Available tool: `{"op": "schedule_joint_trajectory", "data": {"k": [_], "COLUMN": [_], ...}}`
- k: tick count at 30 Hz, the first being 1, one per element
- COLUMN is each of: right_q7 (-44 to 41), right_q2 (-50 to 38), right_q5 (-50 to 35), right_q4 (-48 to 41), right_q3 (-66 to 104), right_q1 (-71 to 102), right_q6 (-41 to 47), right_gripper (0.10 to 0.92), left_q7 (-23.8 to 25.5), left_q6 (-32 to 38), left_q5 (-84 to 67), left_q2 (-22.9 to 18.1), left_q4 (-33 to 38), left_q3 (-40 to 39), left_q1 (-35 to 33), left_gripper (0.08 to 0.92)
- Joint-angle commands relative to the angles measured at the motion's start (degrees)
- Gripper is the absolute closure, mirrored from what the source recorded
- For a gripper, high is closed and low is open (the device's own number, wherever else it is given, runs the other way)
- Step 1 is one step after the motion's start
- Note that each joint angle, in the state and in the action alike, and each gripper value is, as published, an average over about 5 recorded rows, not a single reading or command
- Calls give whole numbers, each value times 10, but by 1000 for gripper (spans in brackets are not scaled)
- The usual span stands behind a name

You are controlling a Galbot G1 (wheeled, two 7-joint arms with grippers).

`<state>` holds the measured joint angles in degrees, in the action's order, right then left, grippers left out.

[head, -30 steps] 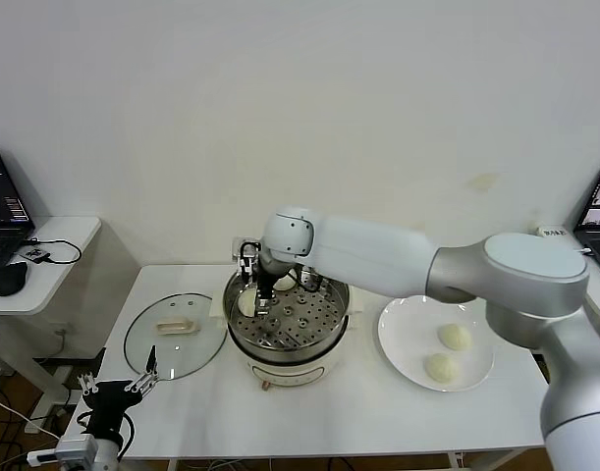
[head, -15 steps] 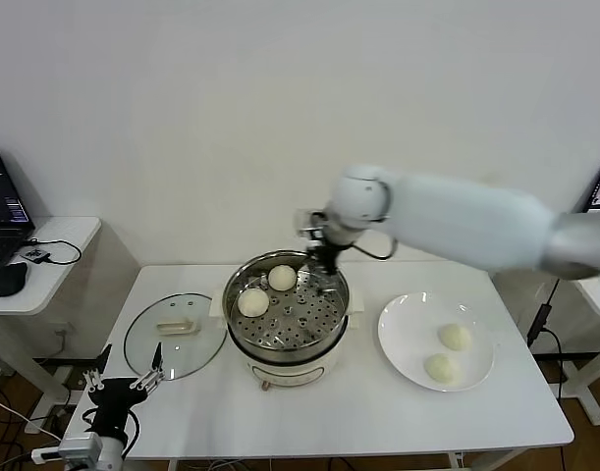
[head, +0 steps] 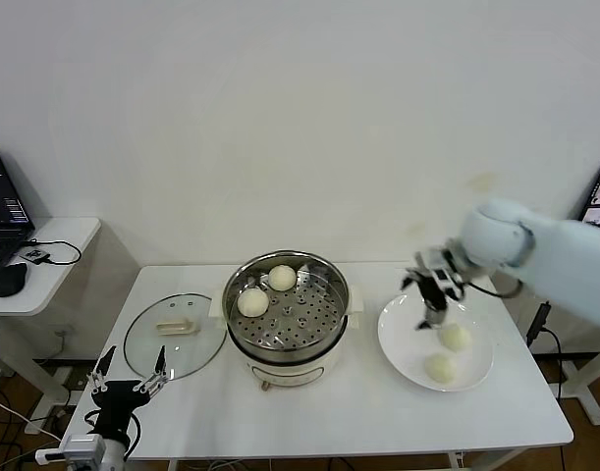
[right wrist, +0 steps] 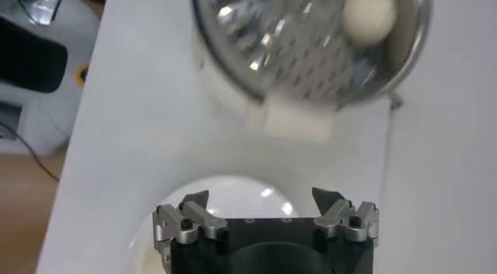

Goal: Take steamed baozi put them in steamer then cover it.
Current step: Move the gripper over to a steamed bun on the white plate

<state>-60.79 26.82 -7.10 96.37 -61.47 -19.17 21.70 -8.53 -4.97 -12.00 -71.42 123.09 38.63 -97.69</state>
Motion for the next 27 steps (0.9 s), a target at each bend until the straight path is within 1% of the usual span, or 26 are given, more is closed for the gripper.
{"op": "schedule_joint_trajectory", "data": {"k": [1,5,8,19,27], "right_q7": [-3,4,11,25,31], "right_q2": [-116,-105,-89,-23,11], "right_q5": [98,118,130,152,156], "right_q4": [26,5,-14,-93,-126], "right_q3": [173,233,241,238,230], "right_q1": [242,318,338,345,341], "right_q6": [-30,-32,-34,-43,-47], "right_gripper": [203,202,203,203,207], "left_q7": [0,1,1,1,0], "left_q6": [-2,-5,-5,-4,-3], "left_q5": [4,6,6,6,6], "left_q2": [0,-1,0,-2,-3], "left_q4": [0,-3,-8,-16,-18], "left_q3": [-5,-9,-10,-4,2], "left_q1": [1,4,6,6,4], "left_gripper": [177,177,177,177,177]}}
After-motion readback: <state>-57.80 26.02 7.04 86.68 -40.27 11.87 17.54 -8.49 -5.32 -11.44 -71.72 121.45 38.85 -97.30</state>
